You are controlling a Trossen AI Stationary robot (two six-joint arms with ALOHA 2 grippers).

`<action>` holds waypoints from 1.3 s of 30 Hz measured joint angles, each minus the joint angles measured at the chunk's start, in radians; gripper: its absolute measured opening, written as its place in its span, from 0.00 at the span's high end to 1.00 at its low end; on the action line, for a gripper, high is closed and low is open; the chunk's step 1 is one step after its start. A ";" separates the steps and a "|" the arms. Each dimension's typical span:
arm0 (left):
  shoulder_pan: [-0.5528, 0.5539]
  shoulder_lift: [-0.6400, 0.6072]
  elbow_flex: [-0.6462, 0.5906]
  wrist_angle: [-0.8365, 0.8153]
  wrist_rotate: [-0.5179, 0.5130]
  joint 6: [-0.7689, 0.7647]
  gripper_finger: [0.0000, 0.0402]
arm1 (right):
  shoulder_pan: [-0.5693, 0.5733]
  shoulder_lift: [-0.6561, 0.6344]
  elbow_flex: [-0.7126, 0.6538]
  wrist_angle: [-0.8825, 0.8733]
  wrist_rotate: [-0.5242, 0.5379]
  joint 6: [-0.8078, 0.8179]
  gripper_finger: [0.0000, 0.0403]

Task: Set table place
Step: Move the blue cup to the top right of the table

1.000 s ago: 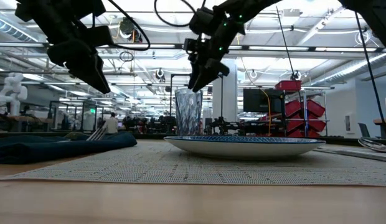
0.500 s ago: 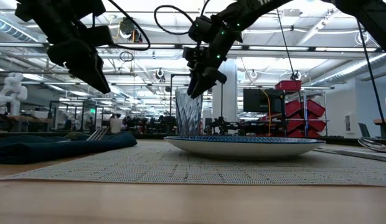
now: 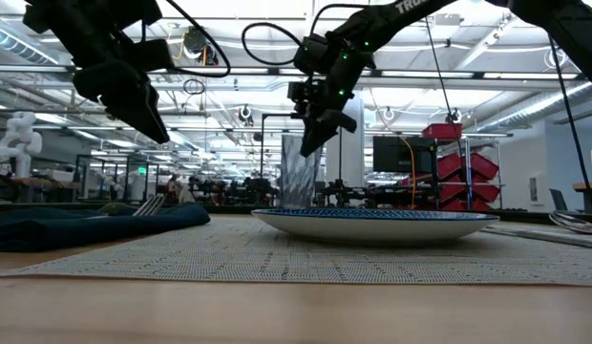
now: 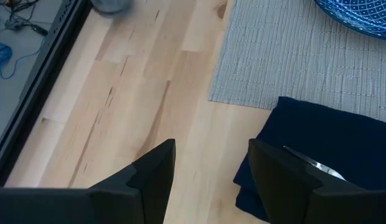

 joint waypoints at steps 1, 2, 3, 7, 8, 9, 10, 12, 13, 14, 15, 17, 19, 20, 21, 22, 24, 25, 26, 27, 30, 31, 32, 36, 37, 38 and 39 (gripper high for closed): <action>0.000 0.000 0.000 0.000 0.000 0.000 0.53 | -0.004 0.000 -0.001 -0.006 -0.007 -0.001 0.97; 0.000 0.000 0.000 0.000 0.000 0.000 0.53 | -0.005 0.000 -0.001 -0.006 -0.016 0.001 0.97; 0.000 0.000 0.000 0.000 0.000 0.000 0.53 | -0.006 0.000 -0.001 -0.006 -0.017 0.004 0.98; 0.000 0.000 0.000 0.000 0.000 0.000 0.53 | -0.006 0.000 -0.001 -0.054 -0.017 0.003 0.99; 0.000 0.000 0.000 0.000 0.000 0.000 0.53 | -0.007 0.000 -0.001 -0.076 -0.015 0.000 0.99; 0.000 0.000 0.000 0.000 0.000 0.000 0.53 | -0.009 0.000 -0.001 -0.096 -0.015 -0.008 1.00; 0.000 0.000 0.000 0.000 0.000 0.000 0.53 | -0.010 -0.001 0.001 -0.116 -0.015 -0.011 1.00; 0.000 0.000 0.000 0.000 0.000 0.000 0.53 | -0.014 -0.006 0.002 -0.175 -0.006 -0.012 1.00; 0.000 0.000 0.000 0.000 0.000 0.000 0.53 | -0.017 -0.010 0.003 -0.203 -0.002 -0.008 1.00; 0.000 0.000 0.000 0.000 0.000 0.000 0.53 | -0.020 -0.016 0.003 -0.226 -0.003 -0.005 1.00; 0.000 0.000 0.000 0.000 0.000 0.000 0.53 | -0.023 -0.020 0.003 -0.250 0.001 0.001 1.00; 0.000 0.000 0.000 0.000 0.000 0.000 0.53 | -0.027 -0.034 0.002 -0.290 0.015 0.017 1.00; 0.000 0.000 0.000 0.000 0.000 0.000 0.53 | -0.033 -0.051 0.001 -0.333 0.010 0.033 1.00; 0.000 0.000 0.000 0.000 0.000 0.000 0.53 | -0.037 -0.058 -0.001 -0.353 0.007 0.042 1.00; 0.000 0.000 0.000 0.000 0.000 0.000 0.53 | -0.038 -0.067 -0.002 -0.373 0.005 0.051 1.00; 0.000 0.000 0.000 0.001 0.000 0.000 0.53 | -0.041 -0.074 -0.003 -0.394 0.005 0.060 1.00; 0.000 0.000 -0.006 0.007 0.000 0.000 0.53 | -0.046 -0.089 -0.003 -0.430 0.005 0.079 1.00; 0.000 0.000 -0.008 0.007 0.000 0.000 0.53 | -0.047 -0.094 -0.003 -0.448 0.005 0.090 1.00; 0.000 0.000 -0.008 0.008 0.000 0.000 0.53 | -0.050 -0.097 -0.003 -0.469 0.004 0.099 1.00; 0.000 0.000 -0.008 0.009 0.000 0.000 0.53 | -0.051 -0.097 -0.003 -0.488 0.003 0.109 1.00; -0.001 0.000 -0.008 0.010 0.000 0.000 0.53 | -0.052 -0.097 -0.003 -0.514 -0.005 0.129 1.00; -0.001 0.000 -0.008 0.010 0.000 0.000 0.53 | -0.054 -0.097 -0.003 -0.517 -0.014 0.134 1.00; -0.001 0.000 -0.008 0.010 0.000 0.000 0.53 | -0.058 -0.097 -0.003 -0.517 -0.022 0.138 1.00; -0.001 0.000 -0.008 0.010 0.000 0.000 0.53 | -0.078 -0.098 -0.015 -0.495 -0.038 0.150 1.00; -0.001 0.000 -0.008 0.010 0.001 0.000 0.53 | -0.086 -0.098 -0.025 -0.483 -0.055 0.153 1.00; -0.001 0.000 -0.008 0.010 0.006 0.000 0.53 | -0.093 -0.100 -0.038 -0.467 -0.066 0.153 1.00; -0.001 0.000 -0.008 0.010 0.014 0.000 0.53 | -0.098 -0.104 -0.052 -0.449 -0.069 0.157 1.00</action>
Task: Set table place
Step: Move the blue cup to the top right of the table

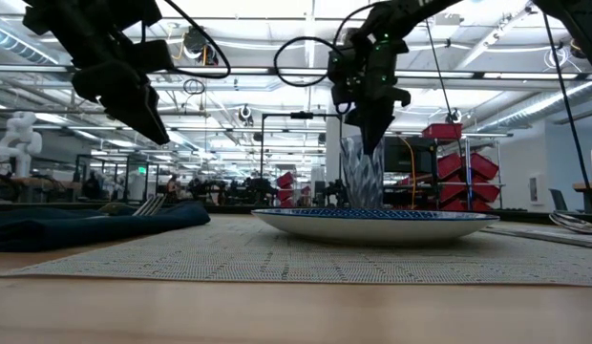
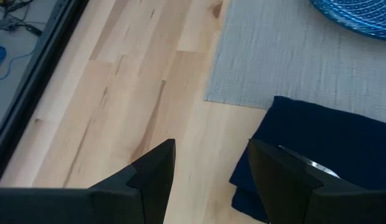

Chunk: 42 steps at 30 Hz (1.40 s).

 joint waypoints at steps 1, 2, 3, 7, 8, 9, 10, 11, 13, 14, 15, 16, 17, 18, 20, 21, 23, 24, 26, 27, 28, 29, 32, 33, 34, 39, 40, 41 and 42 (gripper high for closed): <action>0.000 0.000 0.000 0.000 0.006 0.000 0.53 | -0.003 -0.002 -0.012 0.009 -0.002 -0.001 1.00; 0.000 0.000 0.000 0.000 0.009 0.000 0.53 | -0.007 -0.005 -0.026 0.020 -0.003 -0.007 1.00; 0.000 0.000 0.000 0.000 0.011 0.000 0.53 | -0.009 -0.005 -0.035 0.026 -0.003 -0.011 1.00; 0.000 0.000 0.000 -0.001 0.012 0.000 0.53 | -0.027 -0.007 -0.048 0.059 -0.017 -0.028 1.00; 0.000 0.000 0.000 -0.001 0.012 0.000 0.53 | -0.036 -0.010 -0.049 0.069 -0.029 -0.035 1.00; 0.000 0.000 0.000 -0.001 0.012 0.000 0.53 | -0.047 -0.016 -0.050 0.078 -0.043 -0.040 1.00; 0.000 0.000 0.000 -0.001 0.012 0.000 0.53 | -0.060 -0.021 -0.051 0.086 -0.056 -0.044 1.00; 0.000 0.000 0.000 -0.001 0.012 0.000 0.53 | -0.072 -0.024 -0.052 0.095 -0.063 -0.046 1.00; 0.000 0.000 0.000 -0.001 0.012 0.000 0.53 | -0.095 -0.035 -0.055 0.099 -0.062 -0.044 1.00; 0.000 0.000 0.000 -0.001 0.012 0.000 0.53 | -0.104 -0.040 -0.056 0.088 -0.057 -0.044 1.00; 0.000 0.000 0.000 -0.001 0.012 0.000 0.53 | -0.111 -0.048 -0.061 0.072 -0.053 -0.043 1.00; 0.000 0.000 0.000 -0.001 0.012 0.000 0.53 | -0.116 -0.060 -0.072 0.068 -0.052 -0.043 1.00; 0.000 0.000 0.000 -0.001 0.012 0.000 0.53 | -0.119 -0.076 -0.089 0.070 -0.049 -0.046 1.00; 0.000 0.000 0.000 -0.001 0.012 0.000 0.53 | -0.123 -0.093 -0.112 0.073 -0.051 -0.051 1.00; 0.000 0.000 -0.001 -0.001 0.012 0.000 0.53 | -0.130 -0.130 -0.174 0.086 -0.063 -0.058 1.00; 0.000 0.000 -0.001 -0.001 0.012 0.000 0.53 | -0.134 -0.154 -0.213 0.114 -0.068 -0.058 1.00; 0.000 0.000 -0.001 -0.002 0.012 -0.001 0.53 | -0.144 -0.210 -0.293 0.162 -0.086 -0.052 1.00; 0.000 0.000 -0.001 -0.002 0.012 -0.001 0.53 | -0.145 -0.241 -0.333 0.183 -0.083 -0.047 1.00; 0.000 0.000 -0.001 -0.002 0.012 -0.001 0.53 | -0.143 -0.308 -0.409 0.217 -0.077 -0.043 1.00; 0.000 0.000 -0.001 -0.002 0.012 -0.001 0.53 | -0.138 -0.339 -0.442 0.226 -0.074 -0.033 1.00; 0.000 0.000 -0.001 -0.002 0.012 -0.001 0.53 | -0.135 -0.369 -0.470 0.231 -0.075 -0.021 1.00; 0.000 0.000 -0.001 -0.001 0.012 -0.001 0.53 | -0.135 -0.398 -0.494 0.230 -0.077 -0.012 1.00; 0.000 0.000 -0.001 -0.001 0.012 -0.001 0.53 | -0.136 -0.475 -0.556 0.211 -0.081 0.010 1.00; 0.000 0.000 -0.001 0.000 0.012 -0.001 0.53 | -0.136 -0.496 -0.572 0.207 -0.080 0.015 1.00; 0.000 0.000 -0.001 0.000 0.012 -0.001 0.53 | -0.136 -0.514 -0.586 0.207 -0.079 0.019 1.00; 0.000 0.000 -0.001 0.001 0.012 -0.001 0.53 | -0.135 -0.559 -0.613 0.178 -0.081 0.039 1.00; 0.000 0.000 -0.001 0.001 0.012 -0.001 0.53 | -0.135 -0.559 -0.613 0.174 -0.082 0.040 1.00; 0.000 0.000 -0.001 0.001 0.012 -0.001 0.53 | -0.135 -0.559 -0.613 0.169 -0.081 0.040 1.00; 0.000 0.000 -0.001 0.001 0.012 -0.001 0.53 | -0.135 -0.559 -0.613 0.161 -0.081 0.041 1.00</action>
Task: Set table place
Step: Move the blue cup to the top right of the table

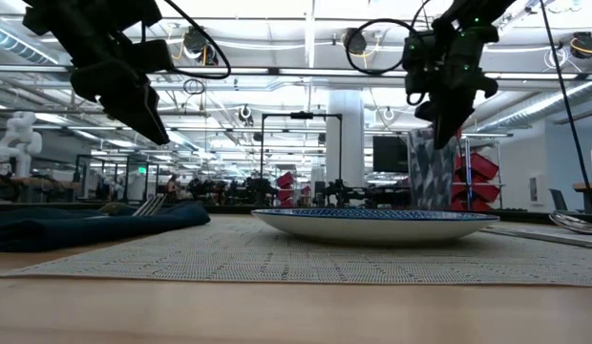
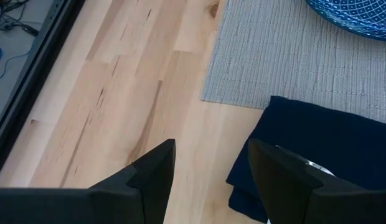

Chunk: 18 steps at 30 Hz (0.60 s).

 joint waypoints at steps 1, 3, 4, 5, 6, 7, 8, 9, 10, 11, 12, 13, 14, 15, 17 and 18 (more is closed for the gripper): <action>0.000 0.000 0.000 0.000 0.000 0.000 0.53 | 0.002 0.000 0.000 -0.009 0.000 0.003 1.00; 0.000 0.000 0.000 0.000 0.000 0.000 0.53 | 0.006 0.000 0.000 -0.019 0.001 0.004 1.00; 0.000 0.000 0.000 0.000 0.000 0.000 0.53 | 0.006 0.000 0.000 -0.024 0.000 0.004 1.00; 0.000 0.000 0.000 0.001 0.000 0.000 0.53 | 0.007 0.000 0.000 -0.030 0.000 0.006 1.00; 0.000 0.000 0.000 0.001 0.000 0.000 0.53 | 0.007 0.000 0.000 -0.035 0.000 0.010 1.00; 0.000 0.000 0.000 0.001 0.000 0.000 0.53 | 0.007 0.000 0.000 -0.035 0.000 0.013 1.00; 0.000 0.000 0.000 0.001 0.000 0.000 0.53 | 0.007 0.000 0.000 -0.032 0.000 0.013 1.00; 0.000 0.000 0.000 0.001 0.000 0.000 0.53 | 0.007 0.000 0.000 -0.033 0.000 0.015 1.00; 0.000 0.000 0.000 0.001 0.000 0.000 0.53 | 0.007 0.000 0.000 -0.034 0.000 0.020 1.00; 0.000 0.000 0.000 0.001 0.000 0.000 0.53 | 0.007 0.000 0.000 -0.033 0.000 0.022 1.00; 0.000 0.000 0.000 0.001 0.000 0.000 0.53 | 0.007 0.000 0.001 -0.033 0.000 0.022 1.00; 0.000 0.000 0.000 0.001 0.000 0.000 0.53 | 0.007 0.000 0.001 -0.033 0.000 0.024 1.00; 0.000 0.000 0.000 0.001 0.000 0.000 0.53 | 0.007 0.000 0.002 -0.033 0.000 0.032 1.00; 0.000 0.000 0.000 0.001 0.000 0.000 0.53 | 0.007 0.000 0.002 -0.033 0.000 0.039 1.00; 0.000 0.000 0.000 0.002 0.000 0.000 0.53 | 0.007 0.000 0.002 -0.033 0.000 0.049 0.98; 0.000 0.000 0.000 0.001 0.000 0.000 0.53 | 0.007 0.000 0.002 -0.033 0.000 0.052 0.98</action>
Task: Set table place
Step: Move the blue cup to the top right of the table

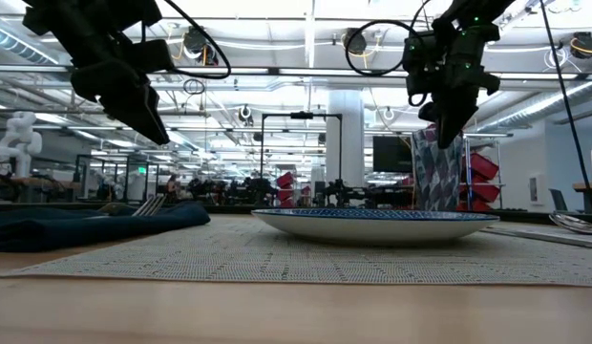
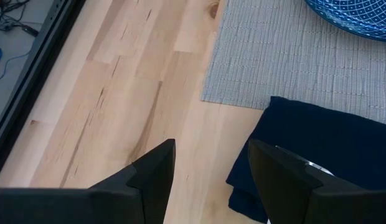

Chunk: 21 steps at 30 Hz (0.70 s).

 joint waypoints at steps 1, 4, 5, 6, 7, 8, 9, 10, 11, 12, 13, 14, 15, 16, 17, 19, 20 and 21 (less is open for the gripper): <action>0.000 0.000 0.000 0.000 0.000 0.000 0.53 | 0.000 0.000 0.000 0.000 0.000 0.003 0.97; 0.000 0.000 0.000 0.000 0.000 0.000 0.53 | 0.000 0.000 0.000 0.001 -0.001 0.004 0.94; 0.000 0.000 0.000 0.000 0.000 0.000 0.53 | 0.000 0.000 0.000 0.001 -0.002 0.007 0.93; 0.000 0.000 0.000 0.000 0.000 0.000 0.53 | 0.000 0.000 0.000 0.001 -0.002 0.009 0.92; 0.000 0.000 0.000 0.000 0.000 0.000 0.53 | 0.000 0.000 0.000 0.001 -0.002 0.013 0.91; 0.000 0.000 0.000 0.000 0.000 0.000 0.53 | 0.000 0.000 0.000 0.001 -0.002 0.014 0.90; 0.000 0.000 0.000 0.000 0.000 0.000 0.53 | 0.000 0.000 0.000 0.001 -0.002 0.014 0.89; 0.000 0.000 0.000 0.000 0.000 0.000 0.53 | 0.000 0.000 0.000 0.001 -0.002 0.016 0.87; 0.000 0.000 0.000 0.000 0.000 0.000 0.53 | 0.000 0.000 0.000 0.001 -0.002 0.021 0.86; 0.000 0.000 0.000 0.000 0.000 0.000 0.53 | 0.000 0.000 0.000 0.001 -0.002 0.022 0.85; 0.000 0.000 0.000 0.000 0.000 0.000 0.53 | 0.000 0.000 0.000 0.002 -0.002 0.022 0.84; 0.000 0.000 0.000 0.000 0.000 0.000 0.53 | 0.000 0.000 0.001 0.001 -0.002 0.025 0.83; 0.000 0.000 0.000 0.000 0.000 0.000 0.53 | 0.000 0.000 0.001 0.002 -0.002 0.030 0.82; 0.000 0.000 0.000 0.000 0.000 0.000 0.53 | 0.000 0.000 0.001 0.001 -0.002 0.034 0.81; 0.000 0.000 0.000 0.000 0.000 0.000 0.53 | 0.000 0.000 0.001 0.001 -0.002 0.038 0.80; 0.000 0.000 0.000 0.000 0.000 0.000 0.53 | 0.000 -0.001 0.002 0.001 -0.001 0.046 0.78; 0.000 0.000 0.000 0.000 0.000 0.000 0.53 | 0.000 -0.003 0.002 0.000 -0.001 0.047 0.78; 0.000 0.000 0.000 0.000 0.000 0.000 0.53 | 0.002 -0.006 0.002 -0.001 -0.001 0.048 0.77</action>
